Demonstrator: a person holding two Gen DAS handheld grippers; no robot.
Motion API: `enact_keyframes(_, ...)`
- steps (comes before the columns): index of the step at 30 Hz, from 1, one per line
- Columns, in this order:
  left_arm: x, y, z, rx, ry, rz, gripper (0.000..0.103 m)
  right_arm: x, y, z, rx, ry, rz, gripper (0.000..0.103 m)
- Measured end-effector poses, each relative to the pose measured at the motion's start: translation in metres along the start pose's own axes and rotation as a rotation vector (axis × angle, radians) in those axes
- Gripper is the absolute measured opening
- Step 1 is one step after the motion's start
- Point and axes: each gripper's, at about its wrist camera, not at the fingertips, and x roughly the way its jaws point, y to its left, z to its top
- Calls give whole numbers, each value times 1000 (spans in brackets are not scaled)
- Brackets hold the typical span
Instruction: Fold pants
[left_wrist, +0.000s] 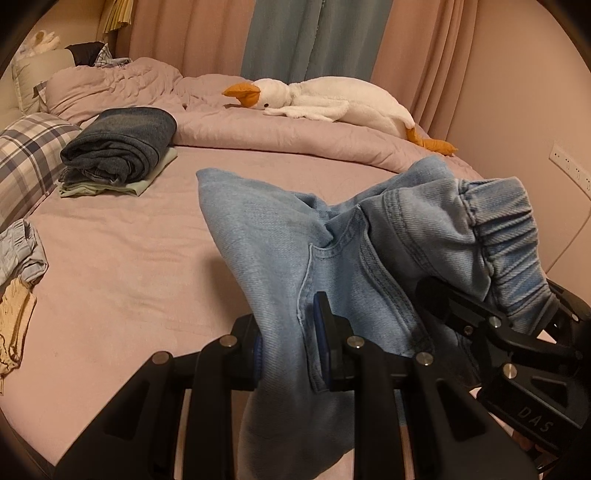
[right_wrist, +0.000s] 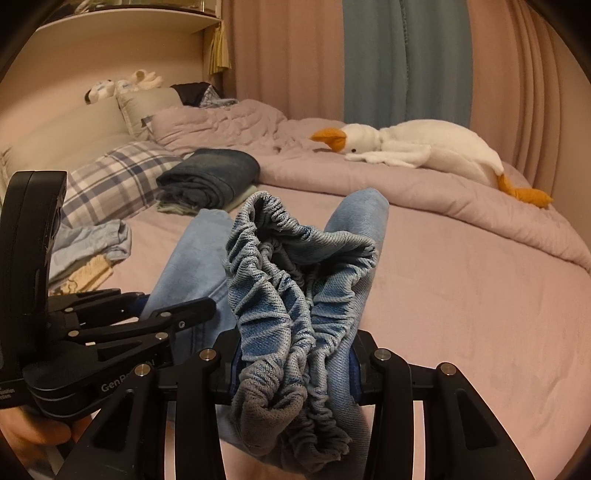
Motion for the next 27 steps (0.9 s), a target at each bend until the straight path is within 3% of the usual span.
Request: enact_keyframes(27,45,-3,40,49,-4,-5,22,29,-14,23,30,-24,-11,44)
